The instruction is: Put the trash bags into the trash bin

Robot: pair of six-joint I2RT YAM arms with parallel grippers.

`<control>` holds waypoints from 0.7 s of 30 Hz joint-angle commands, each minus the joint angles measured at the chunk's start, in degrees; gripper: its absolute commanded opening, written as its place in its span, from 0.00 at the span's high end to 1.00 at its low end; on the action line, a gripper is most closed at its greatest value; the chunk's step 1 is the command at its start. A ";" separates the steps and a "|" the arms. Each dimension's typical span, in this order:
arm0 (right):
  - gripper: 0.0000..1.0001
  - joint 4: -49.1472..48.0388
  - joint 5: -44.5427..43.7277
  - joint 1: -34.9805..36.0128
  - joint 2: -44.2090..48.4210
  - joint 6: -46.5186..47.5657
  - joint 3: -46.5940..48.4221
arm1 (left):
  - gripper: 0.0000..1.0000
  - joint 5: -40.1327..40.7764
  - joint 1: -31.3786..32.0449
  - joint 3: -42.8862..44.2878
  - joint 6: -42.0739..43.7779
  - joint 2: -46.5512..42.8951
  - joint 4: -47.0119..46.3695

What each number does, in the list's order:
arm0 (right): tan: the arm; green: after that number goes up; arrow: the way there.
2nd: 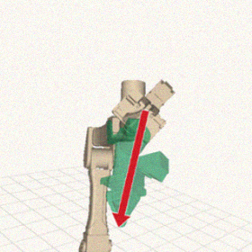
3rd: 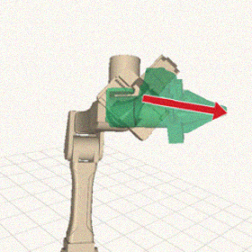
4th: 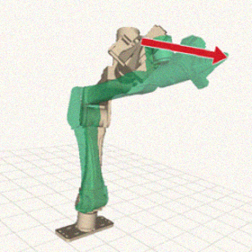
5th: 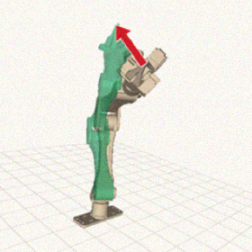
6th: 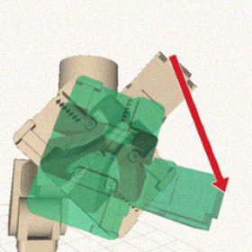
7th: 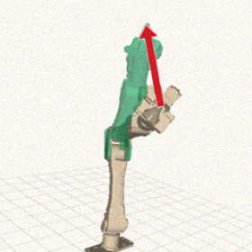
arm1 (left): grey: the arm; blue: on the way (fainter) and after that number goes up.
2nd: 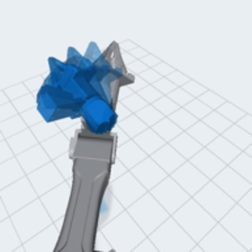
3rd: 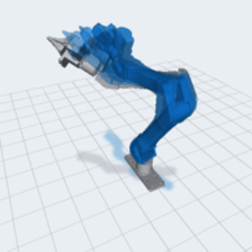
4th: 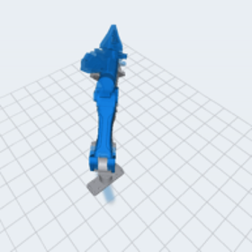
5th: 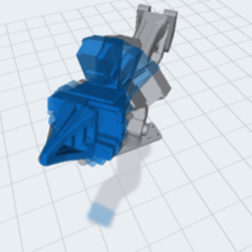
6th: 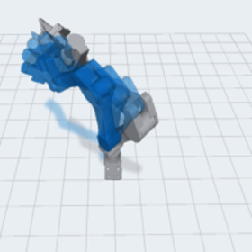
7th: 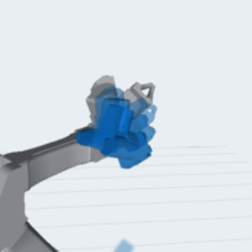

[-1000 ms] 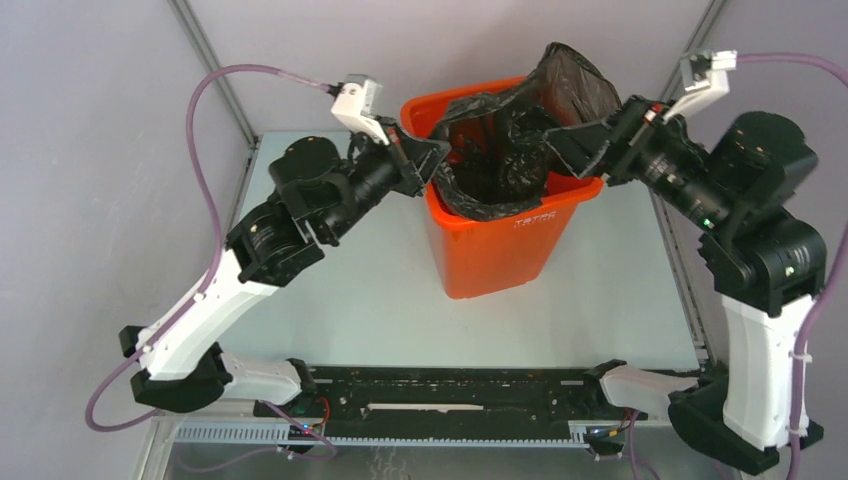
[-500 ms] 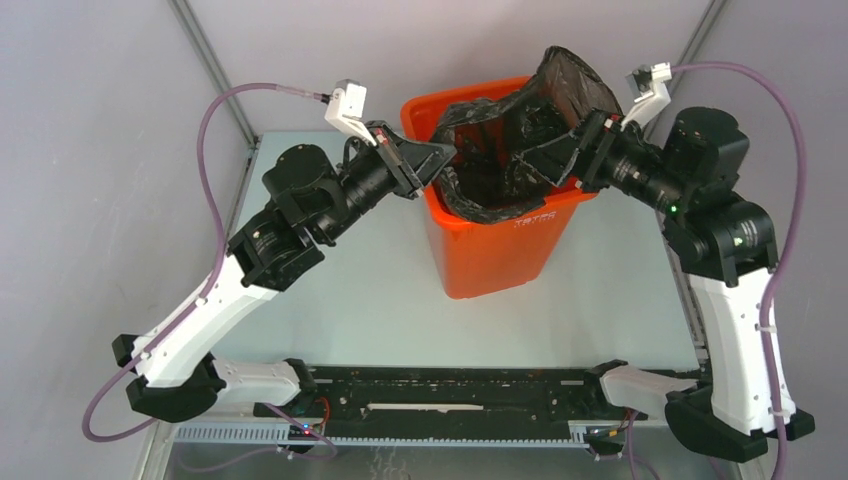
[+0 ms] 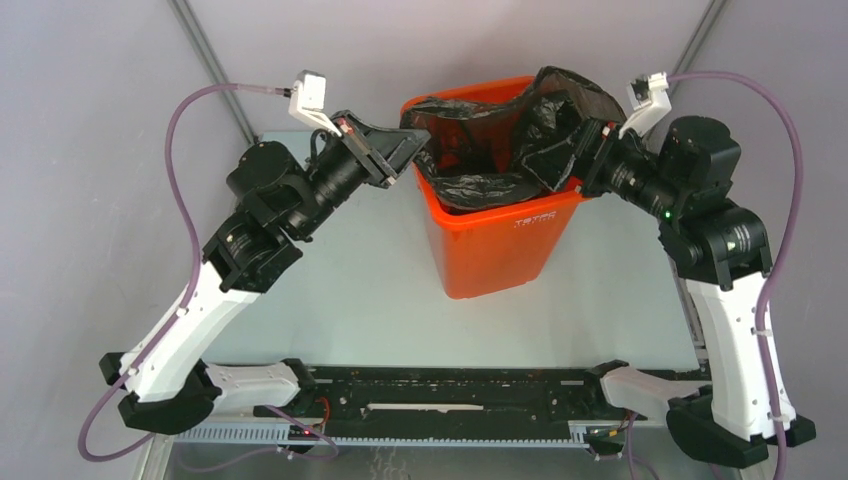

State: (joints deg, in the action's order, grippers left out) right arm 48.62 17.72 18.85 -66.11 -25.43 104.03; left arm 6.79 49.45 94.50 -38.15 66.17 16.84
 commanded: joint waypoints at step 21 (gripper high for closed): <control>0.47 -8.41 18.23 -12.88 4.42 -12.09 -8.27 | 1.00 -8.12 -8.06 -2.21 -5.75 -1.92 -0.04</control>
State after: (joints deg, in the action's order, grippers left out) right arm 41.87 32.29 6.35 -59.96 -35.20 94.59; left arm -0.25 42.72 94.06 -42.15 65.73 17.19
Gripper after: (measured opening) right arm 0.650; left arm 0.008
